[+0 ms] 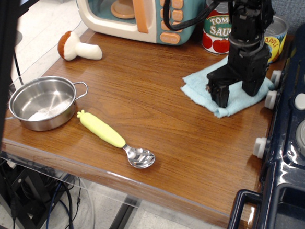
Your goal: Slide the blue rag backwards so that it's directly in front of the canned goods.
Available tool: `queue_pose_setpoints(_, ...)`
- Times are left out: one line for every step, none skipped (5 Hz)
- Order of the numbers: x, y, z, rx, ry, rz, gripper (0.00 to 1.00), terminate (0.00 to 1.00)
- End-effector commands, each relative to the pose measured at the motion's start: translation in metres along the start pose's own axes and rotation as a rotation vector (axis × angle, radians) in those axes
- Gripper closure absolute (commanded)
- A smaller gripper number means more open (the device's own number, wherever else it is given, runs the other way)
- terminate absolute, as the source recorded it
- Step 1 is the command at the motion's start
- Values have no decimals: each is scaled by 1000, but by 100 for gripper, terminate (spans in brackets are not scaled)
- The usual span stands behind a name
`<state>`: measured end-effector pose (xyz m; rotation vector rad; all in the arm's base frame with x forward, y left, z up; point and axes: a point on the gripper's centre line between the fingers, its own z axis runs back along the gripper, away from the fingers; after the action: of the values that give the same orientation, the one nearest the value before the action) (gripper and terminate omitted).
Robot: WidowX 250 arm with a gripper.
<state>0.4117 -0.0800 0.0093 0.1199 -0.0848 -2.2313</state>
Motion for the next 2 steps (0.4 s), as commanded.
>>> queue_pose_setpoints(-16,-10,-1,-15,0,24,0,0)
queue_pose_setpoints(-18,-9,10,6,-11,28,0,0)
